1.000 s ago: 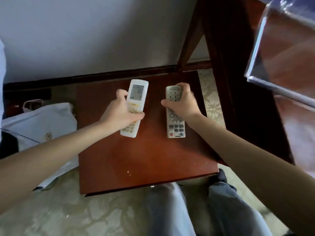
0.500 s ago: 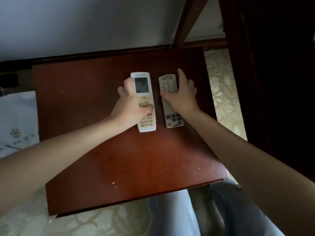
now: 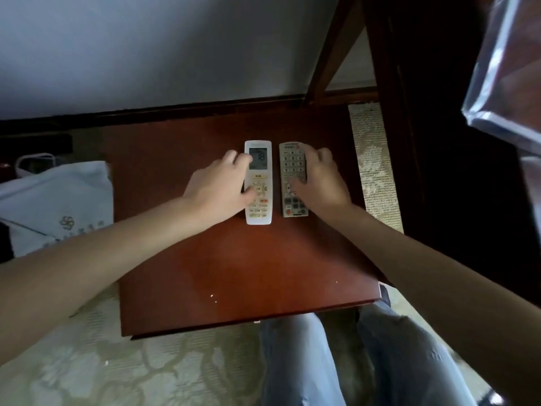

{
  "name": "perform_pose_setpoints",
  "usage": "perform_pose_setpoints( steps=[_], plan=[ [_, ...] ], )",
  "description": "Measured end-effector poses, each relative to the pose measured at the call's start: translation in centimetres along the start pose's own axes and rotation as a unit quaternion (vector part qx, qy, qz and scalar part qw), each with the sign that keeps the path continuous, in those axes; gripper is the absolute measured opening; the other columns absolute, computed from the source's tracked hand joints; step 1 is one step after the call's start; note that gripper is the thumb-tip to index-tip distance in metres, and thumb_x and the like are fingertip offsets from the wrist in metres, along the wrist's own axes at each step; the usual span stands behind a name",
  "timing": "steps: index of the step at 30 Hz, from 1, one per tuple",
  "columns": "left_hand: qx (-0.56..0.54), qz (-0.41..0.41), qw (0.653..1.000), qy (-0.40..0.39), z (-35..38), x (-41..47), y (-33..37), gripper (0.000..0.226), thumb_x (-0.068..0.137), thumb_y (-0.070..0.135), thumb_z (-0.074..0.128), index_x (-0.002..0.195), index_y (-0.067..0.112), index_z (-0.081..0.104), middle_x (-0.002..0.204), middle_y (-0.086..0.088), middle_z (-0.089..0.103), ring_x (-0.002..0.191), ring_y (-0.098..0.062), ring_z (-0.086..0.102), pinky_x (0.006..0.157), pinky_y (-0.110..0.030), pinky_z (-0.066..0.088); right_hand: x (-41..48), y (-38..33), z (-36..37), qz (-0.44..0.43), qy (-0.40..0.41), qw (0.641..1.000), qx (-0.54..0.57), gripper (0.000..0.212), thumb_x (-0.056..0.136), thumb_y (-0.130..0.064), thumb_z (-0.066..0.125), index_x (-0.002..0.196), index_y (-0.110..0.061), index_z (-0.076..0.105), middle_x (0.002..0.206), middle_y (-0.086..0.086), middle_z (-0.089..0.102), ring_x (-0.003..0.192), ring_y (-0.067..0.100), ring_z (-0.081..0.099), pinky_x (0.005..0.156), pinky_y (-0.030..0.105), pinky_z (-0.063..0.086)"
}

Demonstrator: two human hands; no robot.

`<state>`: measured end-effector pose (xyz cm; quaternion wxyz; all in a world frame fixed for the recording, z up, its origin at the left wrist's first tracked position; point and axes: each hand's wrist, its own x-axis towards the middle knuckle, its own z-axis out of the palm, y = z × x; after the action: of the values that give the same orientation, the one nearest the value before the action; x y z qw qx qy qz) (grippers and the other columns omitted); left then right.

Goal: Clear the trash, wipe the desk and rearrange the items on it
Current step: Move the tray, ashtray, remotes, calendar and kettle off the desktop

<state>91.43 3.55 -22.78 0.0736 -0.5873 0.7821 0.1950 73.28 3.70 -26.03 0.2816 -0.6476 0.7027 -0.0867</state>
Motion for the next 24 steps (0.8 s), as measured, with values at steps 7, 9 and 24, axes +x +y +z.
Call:
perform_pose_setpoints(
  steps=[7, 9, 24],
  plan=[
    [0.050, 0.122, 0.989, 0.060, -11.0, -4.1, 3.0, 0.044, 0.091, 0.034, 0.047, 0.133, 0.021, 0.042, 0.128, 0.001, 0.047, 0.117, -0.019, 0.046, 0.065, -0.032, 0.039, -4.6, -4.9, -10.8, -0.203, 0.063, 0.972, -0.101, 0.041, 0.089, -0.016, 0.050, 0.130, -0.015, 0.050, 0.118, 0.010, 0.053, 0.110, 0.029, 0.050, 0.072, 0.039, 0.046],
    [0.043, 0.141, 0.986, 0.078, -14.0, -4.5, 4.5, 0.044, 0.091, 0.034, 0.047, 0.132, 0.022, 0.044, 0.129, 0.002, 0.047, 0.119, -0.018, 0.045, 0.067, -0.032, 0.039, -5.7, -5.8, -14.2, -0.243, 0.083, 0.961, -0.101, 0.038, 0.087, -0.016, 0.052, 0.125, -0.013, 0.054, 0.113, 0.011, 0.057, 0.105, 0.030, 0.054, 0.071, 0.040, 0.049],
    [-0.136, 0.160, 0.977, 0.044, -19.9, 5.0, 18.0, 0.043, 0.092, 0.036, 0.048, 0.133, 0.027, 0.039, 0.134, 0.003, 0.039, 0.109, -0.019, 0.051, 0.087, -0.040, 0.045, -3.9, 6.8, -33.0, -0.093, 0.306, 0.947, 0.039, 0.046, 0.076, -0.016, 0.060, 0.114, 0.005, 0.045, 0.107, 0.017, 0.043, 0.099, 0.027, 0.042, 0.087, 0.025, 0.034]
  ],
)
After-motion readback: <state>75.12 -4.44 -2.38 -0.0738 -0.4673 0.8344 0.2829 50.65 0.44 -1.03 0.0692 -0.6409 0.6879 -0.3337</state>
